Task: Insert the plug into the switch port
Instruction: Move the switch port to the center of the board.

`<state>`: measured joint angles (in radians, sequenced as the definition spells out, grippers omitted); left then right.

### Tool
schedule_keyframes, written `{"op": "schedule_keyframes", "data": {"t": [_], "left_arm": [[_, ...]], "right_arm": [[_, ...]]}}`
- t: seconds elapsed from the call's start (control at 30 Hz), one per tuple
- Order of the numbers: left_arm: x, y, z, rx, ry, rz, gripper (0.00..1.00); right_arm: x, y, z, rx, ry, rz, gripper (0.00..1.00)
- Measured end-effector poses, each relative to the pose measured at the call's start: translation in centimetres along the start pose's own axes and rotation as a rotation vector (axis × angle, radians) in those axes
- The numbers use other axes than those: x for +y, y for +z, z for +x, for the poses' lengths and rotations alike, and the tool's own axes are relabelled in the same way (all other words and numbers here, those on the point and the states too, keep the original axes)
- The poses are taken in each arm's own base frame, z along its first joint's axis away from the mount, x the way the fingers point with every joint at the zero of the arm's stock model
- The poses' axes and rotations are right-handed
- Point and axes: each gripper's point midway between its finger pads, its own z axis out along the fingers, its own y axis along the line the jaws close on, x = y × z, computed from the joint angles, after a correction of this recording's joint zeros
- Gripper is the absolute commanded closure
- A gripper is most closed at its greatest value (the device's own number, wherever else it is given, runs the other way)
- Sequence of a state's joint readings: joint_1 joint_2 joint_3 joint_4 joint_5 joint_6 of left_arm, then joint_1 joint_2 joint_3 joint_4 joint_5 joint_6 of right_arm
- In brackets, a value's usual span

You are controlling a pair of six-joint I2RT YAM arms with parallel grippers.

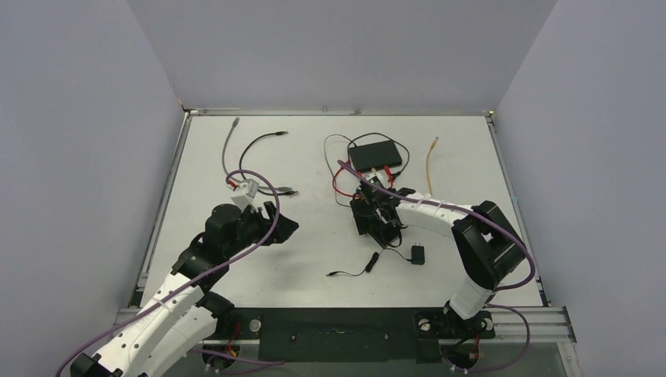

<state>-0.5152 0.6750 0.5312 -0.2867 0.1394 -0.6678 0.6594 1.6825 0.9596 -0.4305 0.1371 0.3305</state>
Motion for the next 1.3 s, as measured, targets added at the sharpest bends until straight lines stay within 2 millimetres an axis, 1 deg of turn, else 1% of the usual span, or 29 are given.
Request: {"op": "schedule_keyframes", "data": {"t": [0.2,0.33,0.57,0.73,0.83,0.97,1.07,1.1,1.2,1.3], "left_arm": [[-0.2,-0.2,-0.2,-0.011,0.002,0.008,0.37],[-0.4,-0.4,-0.4,-0.019,0.003,0.015,0.37],[-0.6,-1.1,-0.6,-0.035,0.006,0.028,0.37],[-0.4,-1.7,-0.3,-0.027,0.008,0.019,0.37],[-0.3,-2.2,-0.1,-0.023,0.014,0.012,0.37],[-0.3,-3.2,-0.5,-0.038,0.024,0.002,0.37],[-0.5,-4.0,-1.1,-0.061,0.029,-0.005,0.37],[-0.5,-4.2,-1.3,-0.069,0.03,-0.008,0.37],[-0.3,-4.6,-1.6,-0.086,0.031,-0.025,0.37],[0.0,-4.8,-1.7,-0.098,0.031,-0.041,0.37]], "right_arm": [[2.0,-0.1,0.4,0.023,0.024,-0.078,0.13],[4.0,-0.4,0.6,0.026,0.03,-0.11,0.13],[8.8,-0.9,0.1,-0.004,0.066,-0.175,0.13],[12.1,-1.2,-1.1,-0.05,0.151,-0.237,0.12],[14.6,-1.4,-2.0,-0.069,0.2,-0.296,0.12],[18.8,-1.8,-3.0,-0.082,0.227,-0.386,0.12],[22.0,-2.4,-3.4,-0.079,0.229,-0.452,0.12],[22.7,-2.6,-3.4,-0.077,0.226,-0.47,0.11],[23.8,-3.2,-2.9,-0.066,0.209,-0.491,0.11],[23.3,-3.0,-2.7,-0.066,0.195,-0.464,0.11]]}}
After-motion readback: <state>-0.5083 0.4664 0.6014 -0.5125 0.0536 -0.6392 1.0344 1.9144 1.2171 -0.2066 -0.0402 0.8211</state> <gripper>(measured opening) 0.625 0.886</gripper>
